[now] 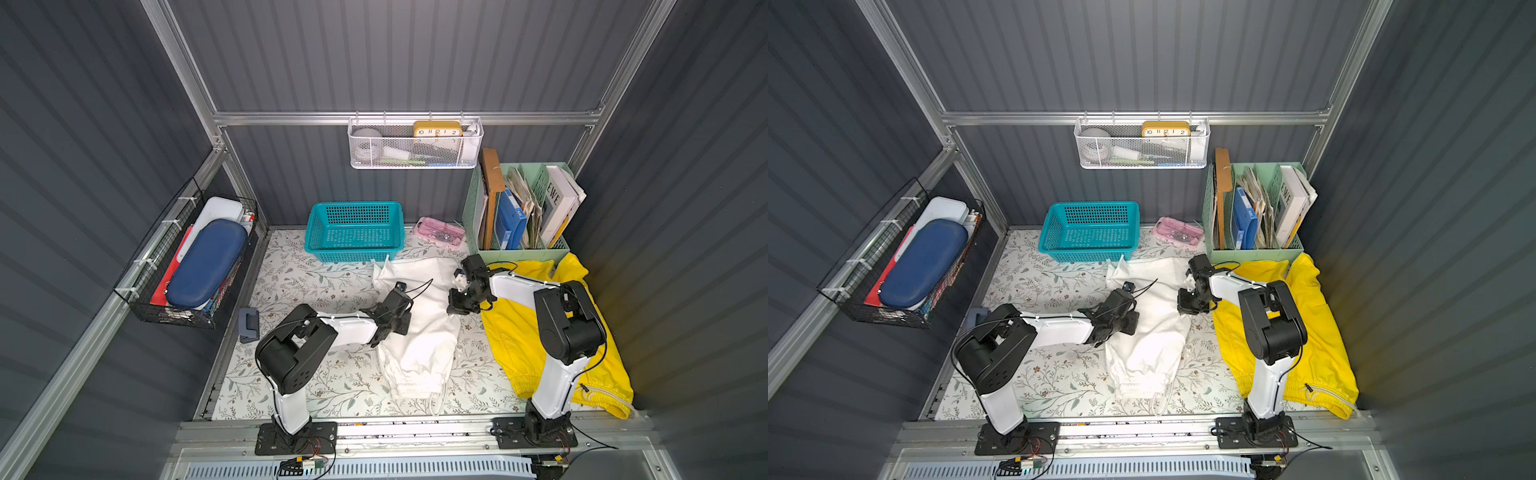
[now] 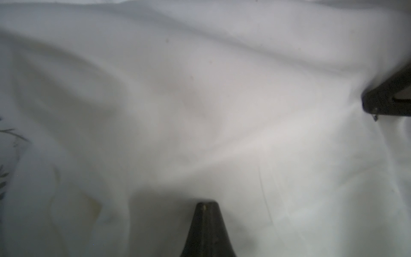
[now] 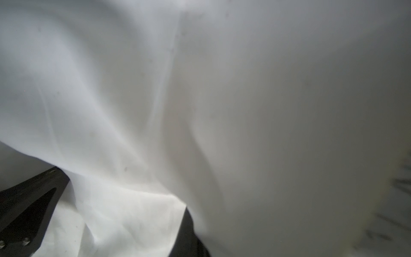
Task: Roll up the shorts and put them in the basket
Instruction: Adjust the shorts at the center of the board.
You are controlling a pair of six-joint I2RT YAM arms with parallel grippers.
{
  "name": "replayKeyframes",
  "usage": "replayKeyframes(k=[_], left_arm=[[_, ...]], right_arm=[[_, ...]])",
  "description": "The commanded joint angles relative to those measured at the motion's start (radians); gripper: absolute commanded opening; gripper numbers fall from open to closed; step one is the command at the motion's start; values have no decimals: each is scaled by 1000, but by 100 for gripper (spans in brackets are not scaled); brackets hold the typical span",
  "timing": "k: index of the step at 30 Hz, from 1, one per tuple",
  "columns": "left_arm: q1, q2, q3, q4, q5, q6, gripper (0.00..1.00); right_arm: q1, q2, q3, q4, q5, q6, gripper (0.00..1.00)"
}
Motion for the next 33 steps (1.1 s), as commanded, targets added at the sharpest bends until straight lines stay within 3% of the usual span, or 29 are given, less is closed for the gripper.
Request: replayKeyframes(k=[1,10,16,24,27,29,30,31,33], left_arm=[[35,61,24,-45,38,29,0],[91,94,42,61,71,59,0],[95,67,98,141,125,120,0],[95,-78,88,232,239,156,2],[95,-133,63,229,297,152,16],[95,-173,35,221,323,150,50],[94,-193,19,217,343,151,63],[92,-214,2,211,354,147,70],[88,-250,-33,190,378,138,75]], right_arm=[[-11,50,72,17,-14,3,0],[-45,188,281,-36,-44,-15,0],[-48,142,280,-7,-90,-6,0],[-47,-112,105,93,-81,2,48],[-47,-194,39,85,-86,7,63],[-44,-248,-16,82,-90,14,70],[-43,-274,-48,80,-94,21,72],[-39,-301,-80,78,-99,27,74],[-28,-350,-143,71,-103,37,78]])
